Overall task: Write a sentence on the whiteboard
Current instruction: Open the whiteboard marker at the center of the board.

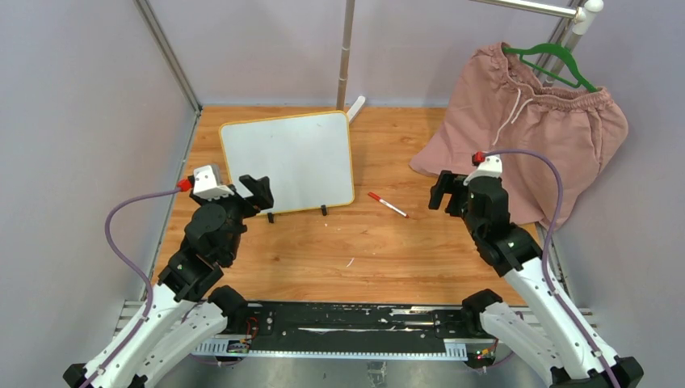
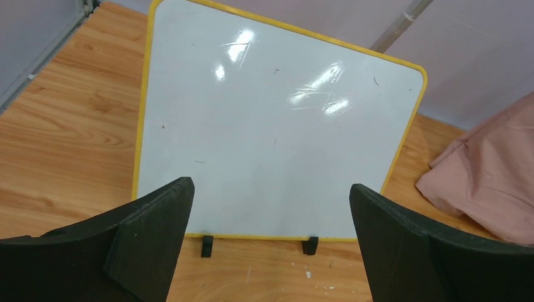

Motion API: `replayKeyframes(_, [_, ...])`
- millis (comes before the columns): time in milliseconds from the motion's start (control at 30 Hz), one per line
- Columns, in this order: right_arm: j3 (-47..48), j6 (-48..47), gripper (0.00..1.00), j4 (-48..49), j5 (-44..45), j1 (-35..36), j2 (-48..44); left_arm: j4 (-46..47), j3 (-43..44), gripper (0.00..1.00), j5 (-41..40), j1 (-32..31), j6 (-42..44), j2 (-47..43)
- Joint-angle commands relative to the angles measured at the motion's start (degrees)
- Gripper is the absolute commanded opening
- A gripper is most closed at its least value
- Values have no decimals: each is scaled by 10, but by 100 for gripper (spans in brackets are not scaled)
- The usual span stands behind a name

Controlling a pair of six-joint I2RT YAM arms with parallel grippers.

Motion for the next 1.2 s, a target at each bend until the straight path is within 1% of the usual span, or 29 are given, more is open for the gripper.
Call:
replayKeyframes(0, [-33,-4,95,47,24,-5,-40,14,3,100,4,2,-11,-3])
replayKeyframes(100, [-48,-12,94,68,13,-5,-57,28,-10,100,22,1,12,-7])
replayKeyframes(167, [-38,-32,89,63,-18,-5,-52,27,-10,100,35,2,35,-7])
replayKeyframes(333, [16,-62,84,16,-55,-6,14,34,-21,100,96,2,96,-19])
replayKeyframes(433, [56,-71,81,0,-76,-5,86,35,-25,100,147,2,133,-27])
replayKeyframes(533, [93,-79,77,-10,-105,-2,160,33,-23,100,177,2,143,-32])
replayKeyframes(633, [120,-92,75,-4,-110,17,228,36,-25,100,199,2,146,-38])
replayKeyframes(767, [158,-102,73,-4,-133,32,326,37,-25,100,212,1,146,-47])
replayKeyframes(900, [183,-108,69,-8,-147,38,414,40,-29,100,216,-5,146,-57])
replayKeyframes(1067, [202,-98,68,7,-161,44,498,40,-29,100,221,-12,148,-57])
replayKeyframes(1167, [211,-97,68,23,-159,52,529,40,-29,100,221,-14,149,-59])
